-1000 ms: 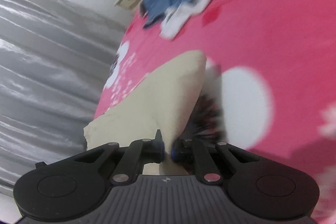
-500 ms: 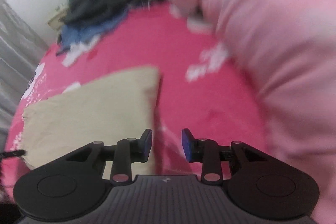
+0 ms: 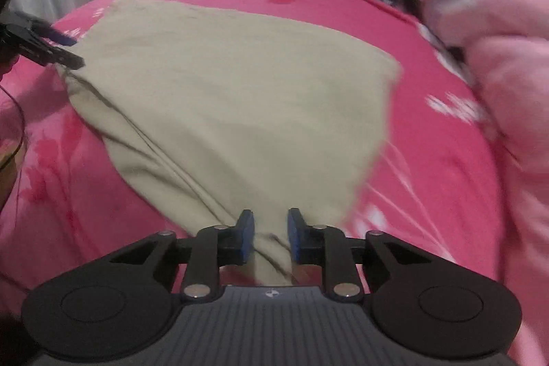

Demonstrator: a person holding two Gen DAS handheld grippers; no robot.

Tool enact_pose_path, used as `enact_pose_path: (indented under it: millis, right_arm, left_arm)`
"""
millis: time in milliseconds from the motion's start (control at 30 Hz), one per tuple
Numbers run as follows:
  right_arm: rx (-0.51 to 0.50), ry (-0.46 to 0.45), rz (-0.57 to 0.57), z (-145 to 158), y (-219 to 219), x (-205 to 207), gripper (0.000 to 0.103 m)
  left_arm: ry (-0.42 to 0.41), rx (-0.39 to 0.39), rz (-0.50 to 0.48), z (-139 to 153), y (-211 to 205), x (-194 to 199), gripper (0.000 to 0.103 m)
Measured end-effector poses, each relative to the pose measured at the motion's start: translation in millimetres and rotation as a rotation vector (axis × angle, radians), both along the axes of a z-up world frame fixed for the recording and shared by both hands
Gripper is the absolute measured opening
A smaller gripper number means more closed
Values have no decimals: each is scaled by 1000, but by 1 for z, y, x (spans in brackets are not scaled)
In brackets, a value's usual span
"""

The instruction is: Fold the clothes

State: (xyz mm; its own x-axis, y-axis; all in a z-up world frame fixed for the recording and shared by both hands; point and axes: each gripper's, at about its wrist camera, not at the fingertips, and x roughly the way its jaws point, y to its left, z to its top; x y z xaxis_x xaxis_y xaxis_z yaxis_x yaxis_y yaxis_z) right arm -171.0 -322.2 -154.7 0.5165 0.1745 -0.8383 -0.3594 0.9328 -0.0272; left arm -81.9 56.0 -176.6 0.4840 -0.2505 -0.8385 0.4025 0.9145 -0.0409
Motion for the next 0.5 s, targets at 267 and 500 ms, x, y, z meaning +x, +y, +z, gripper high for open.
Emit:
enact_pose_path:
  millis: [267,500]
  right_arm:
    - [41,-133,0,55,22,10,16]
    - [29,-16,-136,2,18,16,12]
  left_arm:
    - [-77,-71,-61,39,-10,14,73]
    - [-42,67,-58,-4,-12,8,76]
